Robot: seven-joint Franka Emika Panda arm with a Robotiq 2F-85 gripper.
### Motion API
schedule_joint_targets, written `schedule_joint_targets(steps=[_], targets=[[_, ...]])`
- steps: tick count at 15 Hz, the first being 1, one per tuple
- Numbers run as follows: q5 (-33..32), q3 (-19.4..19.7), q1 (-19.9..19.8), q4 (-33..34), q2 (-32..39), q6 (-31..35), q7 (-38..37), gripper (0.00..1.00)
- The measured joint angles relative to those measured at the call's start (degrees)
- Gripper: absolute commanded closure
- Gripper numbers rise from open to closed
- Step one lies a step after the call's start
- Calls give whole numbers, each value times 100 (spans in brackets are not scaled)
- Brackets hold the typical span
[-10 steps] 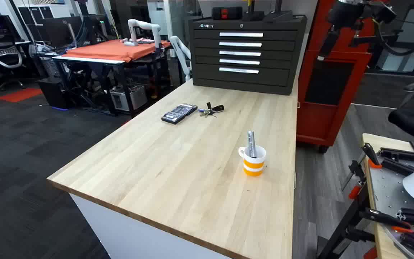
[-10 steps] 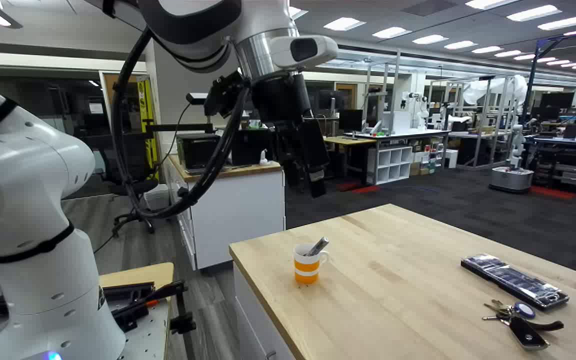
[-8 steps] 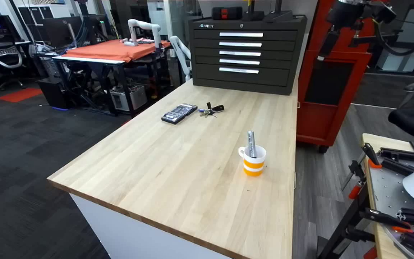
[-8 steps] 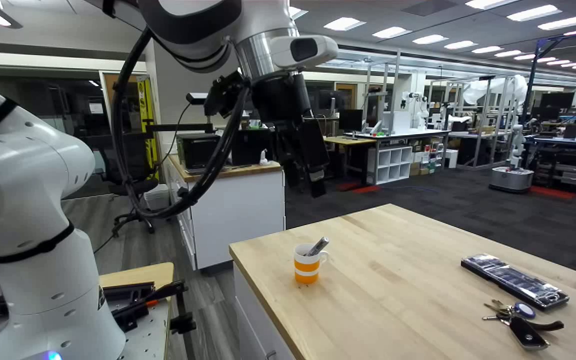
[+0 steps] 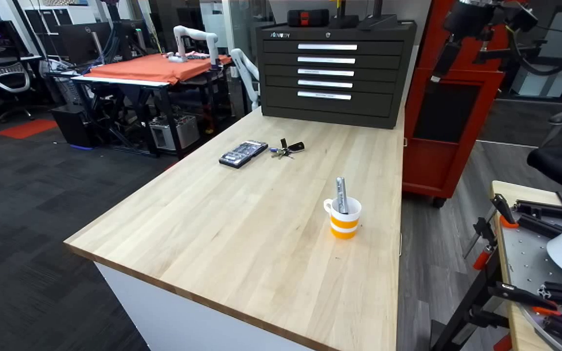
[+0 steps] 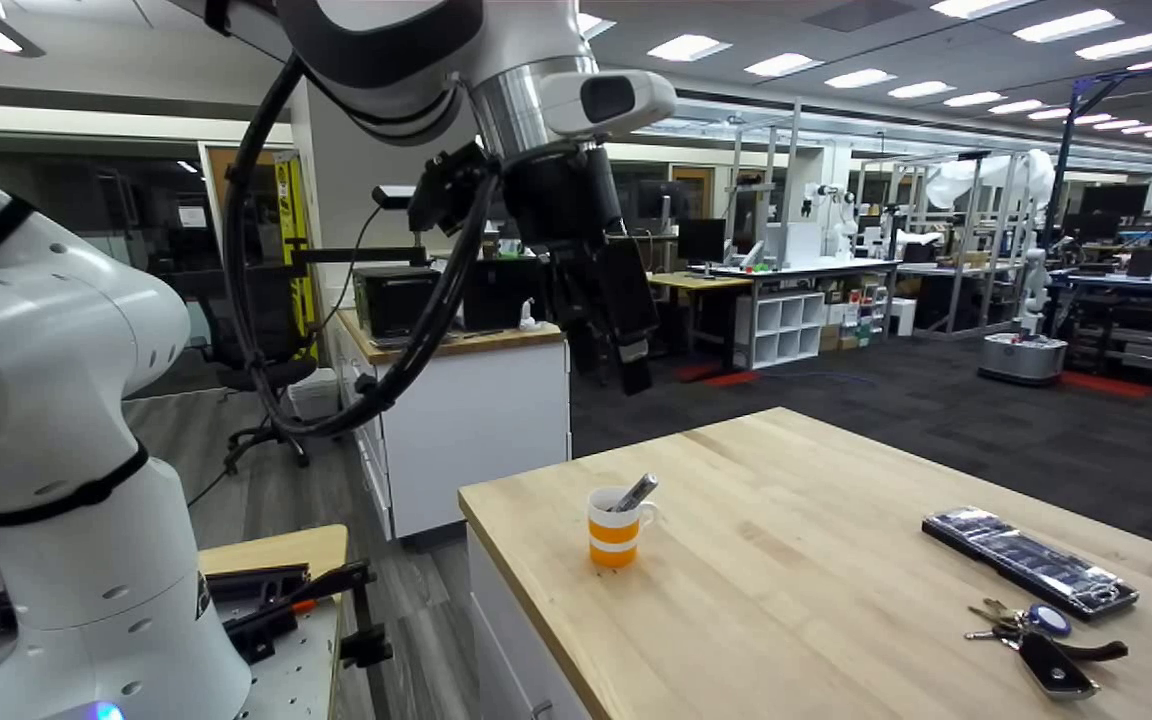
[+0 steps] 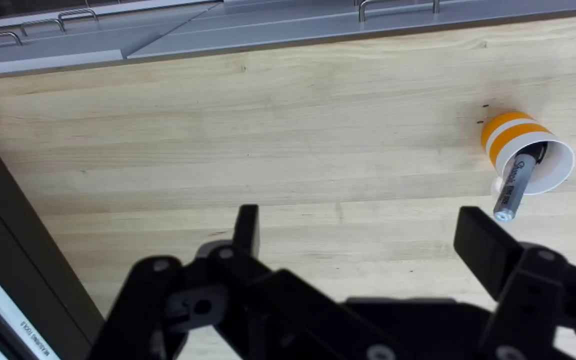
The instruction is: Remove the marker from the mug and put it on the table
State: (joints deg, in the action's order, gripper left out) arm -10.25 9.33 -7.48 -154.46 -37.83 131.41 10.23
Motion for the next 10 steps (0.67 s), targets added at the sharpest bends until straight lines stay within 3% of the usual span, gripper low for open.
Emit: schedule_joint_targets(steps=[5, 10], targets=[[15, -30, 53, 43, 158, 36, 0, 0], [138, -92, 357, 358, 937, 450, 31, 0]])
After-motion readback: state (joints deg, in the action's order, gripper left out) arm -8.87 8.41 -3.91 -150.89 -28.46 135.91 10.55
